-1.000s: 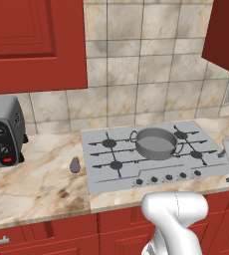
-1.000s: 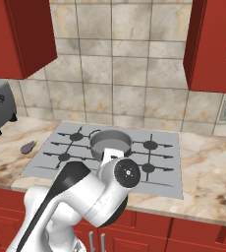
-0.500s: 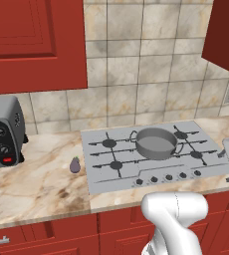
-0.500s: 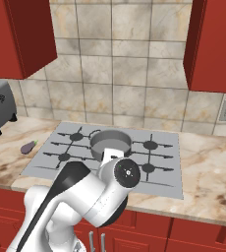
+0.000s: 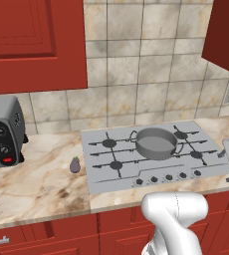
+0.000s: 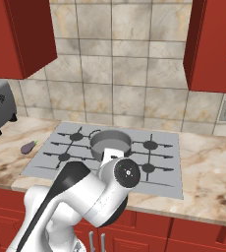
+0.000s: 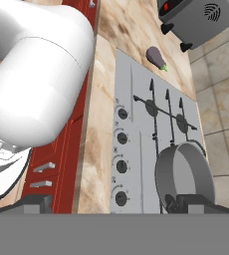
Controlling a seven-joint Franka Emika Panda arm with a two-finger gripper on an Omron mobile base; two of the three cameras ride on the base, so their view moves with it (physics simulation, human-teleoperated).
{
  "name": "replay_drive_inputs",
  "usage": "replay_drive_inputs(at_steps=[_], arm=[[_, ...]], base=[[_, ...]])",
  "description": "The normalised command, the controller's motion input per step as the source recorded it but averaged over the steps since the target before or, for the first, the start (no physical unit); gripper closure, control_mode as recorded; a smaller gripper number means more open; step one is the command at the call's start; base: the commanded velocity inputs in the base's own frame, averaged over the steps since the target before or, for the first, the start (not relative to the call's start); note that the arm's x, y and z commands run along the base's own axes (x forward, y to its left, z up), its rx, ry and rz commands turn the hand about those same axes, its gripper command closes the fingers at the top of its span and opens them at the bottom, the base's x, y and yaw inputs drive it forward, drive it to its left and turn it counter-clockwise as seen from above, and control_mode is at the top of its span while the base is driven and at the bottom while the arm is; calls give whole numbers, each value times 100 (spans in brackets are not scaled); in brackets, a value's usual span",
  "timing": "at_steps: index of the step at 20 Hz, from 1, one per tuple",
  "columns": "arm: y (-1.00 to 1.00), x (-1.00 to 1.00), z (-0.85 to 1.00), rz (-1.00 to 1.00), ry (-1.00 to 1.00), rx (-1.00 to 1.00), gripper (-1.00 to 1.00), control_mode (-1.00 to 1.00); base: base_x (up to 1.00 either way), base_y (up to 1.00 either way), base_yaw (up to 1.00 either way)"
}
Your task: Turn on the burner for the pot on the stove. Wait thirty seconds for the pot to heat up. Then add the eggplant to the pot.
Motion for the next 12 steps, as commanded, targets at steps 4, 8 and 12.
replay_drive_inputs(at_steps=[4,8,12], arm=[[0,0,0,0,0,0,-100,-100],[0,0,0,0,0,0,-100,-100],[0,0,0,0,0,0,-100,-100]], base=[[0,0,0],[0,0,0],[0,0,0]])
